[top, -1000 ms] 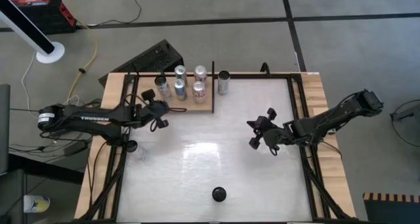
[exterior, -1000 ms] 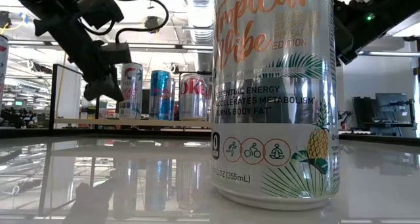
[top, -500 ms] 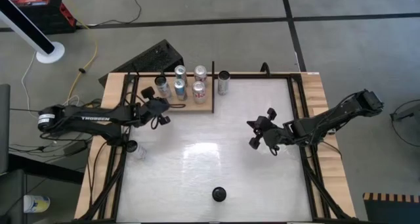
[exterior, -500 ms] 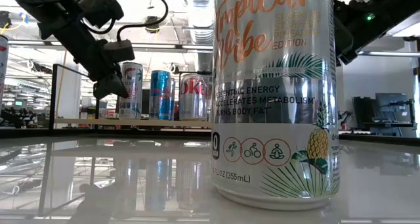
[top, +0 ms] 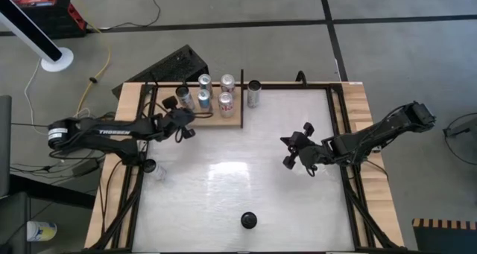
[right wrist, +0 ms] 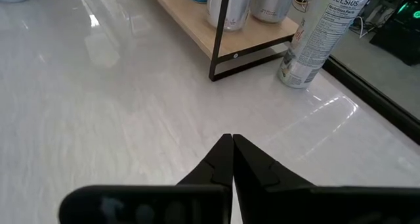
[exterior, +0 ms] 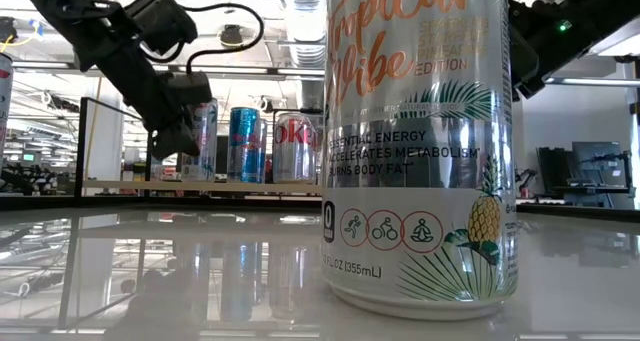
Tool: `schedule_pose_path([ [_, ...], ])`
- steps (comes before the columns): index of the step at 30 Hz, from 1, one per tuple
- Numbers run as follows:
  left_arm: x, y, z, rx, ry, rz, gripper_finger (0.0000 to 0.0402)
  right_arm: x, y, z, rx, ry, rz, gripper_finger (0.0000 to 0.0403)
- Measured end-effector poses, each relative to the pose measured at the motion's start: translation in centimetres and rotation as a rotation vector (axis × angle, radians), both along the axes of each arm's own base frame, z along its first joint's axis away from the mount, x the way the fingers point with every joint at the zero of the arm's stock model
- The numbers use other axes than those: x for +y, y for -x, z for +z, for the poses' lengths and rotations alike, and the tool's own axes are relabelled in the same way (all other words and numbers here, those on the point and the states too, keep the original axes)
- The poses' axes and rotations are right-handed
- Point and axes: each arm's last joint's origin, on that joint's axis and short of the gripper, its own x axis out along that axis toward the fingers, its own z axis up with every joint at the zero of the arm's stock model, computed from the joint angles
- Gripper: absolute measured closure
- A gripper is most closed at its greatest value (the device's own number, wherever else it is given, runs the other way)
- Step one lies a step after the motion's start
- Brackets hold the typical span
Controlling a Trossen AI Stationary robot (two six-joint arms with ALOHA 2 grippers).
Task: Place canned beverage on shelf
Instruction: Put the right white-pink soda can on the shelf
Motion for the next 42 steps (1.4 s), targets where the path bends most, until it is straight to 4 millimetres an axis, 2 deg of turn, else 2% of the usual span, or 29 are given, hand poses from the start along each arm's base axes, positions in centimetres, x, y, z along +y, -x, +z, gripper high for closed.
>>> schedule_pose_path([
  [12, 1.2, -0.5, -0.8, 0.017, -0.015, 0.047, 0.0401, 0.0, 0.0, 0.0, 0.000, 0.000, 0.000, 0.0372],
  [42, 5.2, 1.2, -0.2, -0.086, -0.011, 0.166, 0.0401, 0.0, 0.0, 0.0, 0.000, -0.001, 0.001, 0.0371],
])
